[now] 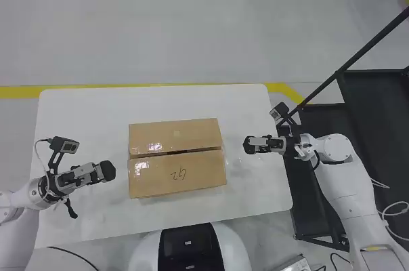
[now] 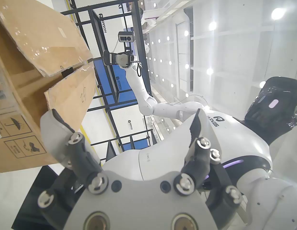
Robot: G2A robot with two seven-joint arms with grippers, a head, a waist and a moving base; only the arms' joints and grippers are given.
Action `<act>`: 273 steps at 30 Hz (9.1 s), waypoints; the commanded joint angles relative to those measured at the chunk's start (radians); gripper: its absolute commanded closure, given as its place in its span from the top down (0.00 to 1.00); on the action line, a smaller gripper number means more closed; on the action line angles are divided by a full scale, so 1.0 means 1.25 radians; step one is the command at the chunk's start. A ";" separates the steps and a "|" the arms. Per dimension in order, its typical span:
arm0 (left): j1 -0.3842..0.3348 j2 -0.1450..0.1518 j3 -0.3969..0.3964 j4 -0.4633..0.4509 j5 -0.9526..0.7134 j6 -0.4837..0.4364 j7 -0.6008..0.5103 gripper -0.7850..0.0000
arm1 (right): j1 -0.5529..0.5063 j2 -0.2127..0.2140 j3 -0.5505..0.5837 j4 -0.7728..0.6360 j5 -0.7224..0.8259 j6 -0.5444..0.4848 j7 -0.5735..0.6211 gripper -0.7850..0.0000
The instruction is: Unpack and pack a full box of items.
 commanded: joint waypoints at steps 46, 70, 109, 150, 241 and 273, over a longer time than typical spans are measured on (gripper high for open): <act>-0.011 0.007 -0.017 0.017 0.043 0.010 -0.022 1.00 | 0.149 -0.029 -0.243 0.143 0.006 -0.039 0.026 1.00; -0.011 0.007 -0.017 0.017 0.043 0.010 -0.022 1.00 | 0.020 0.032 -0.285 -0.141 0.117 0.075 0.141 1.00; -0.011 0.007 -0.017 0.017 0.043 0.010 -0.022 1.00 | -0.075 0.066 -0.435 -0.296 -0.574 -0.047 -0.251 1.00; -0.011 0.007 -0.017 0.017 0.043 0.010 -0.022 1.00 | 0.234 0.003 -0.478 0.109 0.196 0.085 -0.128 1.00; 0.059 0.015 -0.107 -0.011 0.180 -0.121 0.120 1.00 | 0.179 -0.123 -0.446 -0.108 -0.262 0.178 -0.355 1.00; 0.084 0.016 -0.110 -0.068 0.222 -0.083 0.195 1.00 | 0.236 -0.163 -0.548 -0.063 -0.259 0.225 -0.394 1.00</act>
